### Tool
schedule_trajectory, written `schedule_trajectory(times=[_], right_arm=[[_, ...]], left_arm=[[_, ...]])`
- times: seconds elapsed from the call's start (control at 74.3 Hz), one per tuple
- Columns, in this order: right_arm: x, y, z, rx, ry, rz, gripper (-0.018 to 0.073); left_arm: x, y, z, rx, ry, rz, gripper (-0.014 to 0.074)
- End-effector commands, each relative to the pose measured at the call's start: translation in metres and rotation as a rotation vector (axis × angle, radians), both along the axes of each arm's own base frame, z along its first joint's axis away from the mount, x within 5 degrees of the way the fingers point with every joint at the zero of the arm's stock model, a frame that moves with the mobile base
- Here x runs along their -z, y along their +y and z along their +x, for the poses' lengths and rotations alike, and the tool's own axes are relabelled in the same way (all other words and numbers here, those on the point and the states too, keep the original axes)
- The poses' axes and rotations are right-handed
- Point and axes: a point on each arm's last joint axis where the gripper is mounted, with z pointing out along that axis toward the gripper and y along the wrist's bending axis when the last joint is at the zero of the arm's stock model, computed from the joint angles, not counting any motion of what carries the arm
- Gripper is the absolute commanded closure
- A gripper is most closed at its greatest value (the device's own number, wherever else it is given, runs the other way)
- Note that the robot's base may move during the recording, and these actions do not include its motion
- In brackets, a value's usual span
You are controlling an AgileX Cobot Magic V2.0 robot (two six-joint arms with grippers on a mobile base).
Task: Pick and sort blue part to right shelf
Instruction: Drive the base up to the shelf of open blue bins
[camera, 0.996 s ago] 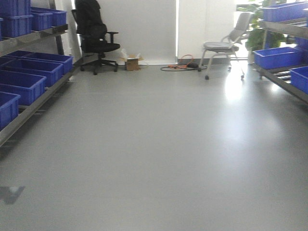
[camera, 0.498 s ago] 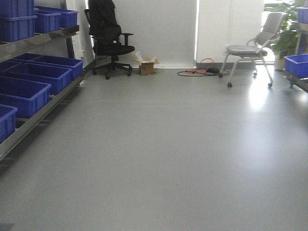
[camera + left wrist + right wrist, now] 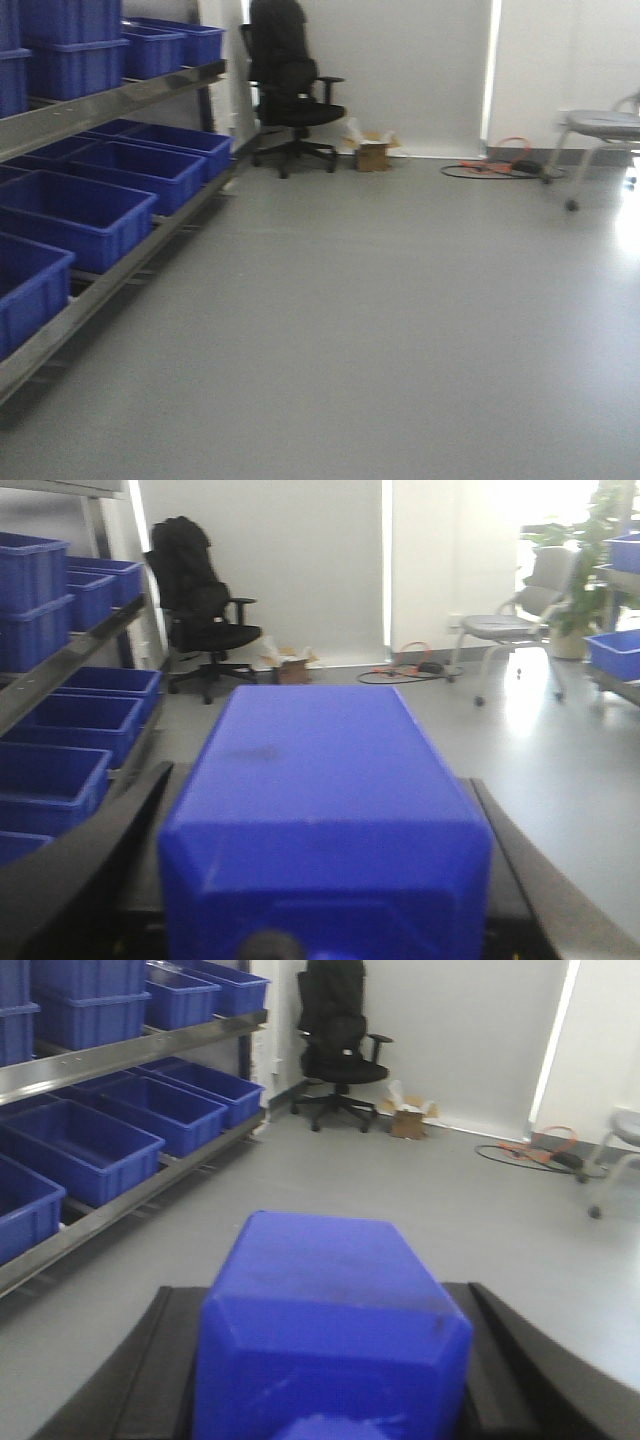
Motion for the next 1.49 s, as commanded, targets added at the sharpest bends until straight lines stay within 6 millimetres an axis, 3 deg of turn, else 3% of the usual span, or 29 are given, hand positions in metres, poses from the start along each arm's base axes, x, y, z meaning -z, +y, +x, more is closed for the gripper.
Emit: schedule_trajectory(times=[0.0, 1.481], right_arm=[[-0.0163, 0.0006, -0.001, -0.009, -0.107, -0.003, 0.0223], [-0.0163, 0.0006, -0.001, -0.009, -0.107, -0.003, 0.0223]], left_arm=[[-0.0162, -0.0001, -0.0017, 0.011, -0.096, -0.025, 0.0283], [-0.0162, -0.0001, -0.0017, 0.011, -0.096, -0.025, 0.0283]])
